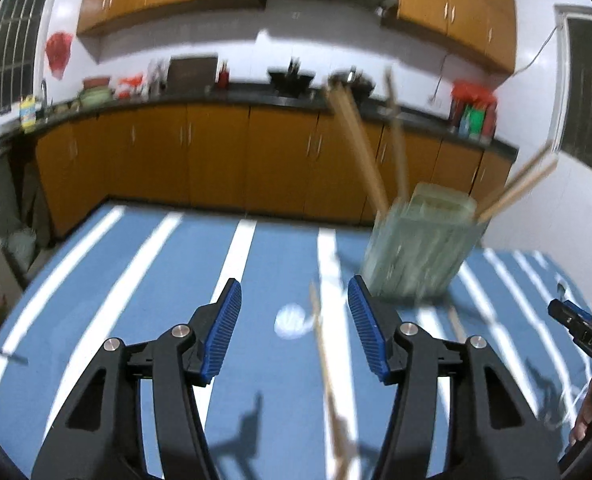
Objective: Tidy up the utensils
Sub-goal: 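Lower the left tool onto a chopstick and close it while the right tool grasps another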
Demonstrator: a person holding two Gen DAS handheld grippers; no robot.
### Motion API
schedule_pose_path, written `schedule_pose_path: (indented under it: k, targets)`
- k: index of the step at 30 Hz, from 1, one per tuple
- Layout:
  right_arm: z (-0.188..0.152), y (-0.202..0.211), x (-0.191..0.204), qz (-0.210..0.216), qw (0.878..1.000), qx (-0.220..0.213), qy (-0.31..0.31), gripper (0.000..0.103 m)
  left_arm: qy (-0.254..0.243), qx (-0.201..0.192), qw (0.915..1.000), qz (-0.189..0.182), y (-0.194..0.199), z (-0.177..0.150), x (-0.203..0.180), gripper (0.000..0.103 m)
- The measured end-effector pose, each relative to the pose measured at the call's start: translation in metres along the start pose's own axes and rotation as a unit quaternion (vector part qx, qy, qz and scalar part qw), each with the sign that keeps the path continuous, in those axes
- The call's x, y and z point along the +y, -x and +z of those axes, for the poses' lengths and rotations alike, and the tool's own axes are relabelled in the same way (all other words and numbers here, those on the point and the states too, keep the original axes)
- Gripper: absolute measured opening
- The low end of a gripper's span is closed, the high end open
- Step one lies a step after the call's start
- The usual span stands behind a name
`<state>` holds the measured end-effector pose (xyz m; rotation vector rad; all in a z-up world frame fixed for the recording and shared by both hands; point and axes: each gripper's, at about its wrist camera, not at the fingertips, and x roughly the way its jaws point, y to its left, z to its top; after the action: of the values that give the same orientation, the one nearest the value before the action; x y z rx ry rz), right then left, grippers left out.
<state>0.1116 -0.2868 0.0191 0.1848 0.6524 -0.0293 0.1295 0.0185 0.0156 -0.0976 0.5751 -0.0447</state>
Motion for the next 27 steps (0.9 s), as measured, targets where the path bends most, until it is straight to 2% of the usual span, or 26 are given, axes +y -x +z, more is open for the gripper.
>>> schedule_pose_path:
  k: [3,7,10,14,16,20,27]
  targets:
    - [-0.026,-0.015,0.006,0.023,0.999,0.046,0.001,0.038,0.0,0.041,0.9992,0.002,-0.01,-0.022,0.001,0.056]
    - [-0.049,-0.027,0.024,0.045,0.995,0.084,0.023,0.037,-0.007,0.084,0.9964,-0.002,-0.021,-0.04,-0.004,0.056]
    - [-0.055,-0.031,0.038,0.05,0.993,0.098,0.04,0.037,-0.017,0.097,0.9951,-0.002,-0.024,-0.05,-0.011,0.056]
    - [-0.062,-0.036,0.045,0.036,0.991,0.11,0.061,0.037,-0.024,0.111,0.9935,-0.003,-0.026,-0.058,-0.015,0.056]
    - [-0.067,-0.041,0.047,0.03,0.99,0.122,0.067,0.033,-0.027,0.118,0.9927,-0.004,-0.029,-0.062,-0.017,0.056]
    - [-0.072,-0.046,0.045,0.01,0.989,0.124,0.078,0.008,-0.033,0.13,0.991,-0.006,-0.034,-0.066,-0.022,0.056]
    - [-0.061,-0.046,0.008,-0.027,0.992,0.118,0.024,0.008,-0.049,0.144,0.9883,-0.007,-0.041,-0.072,-0.034,0.054]
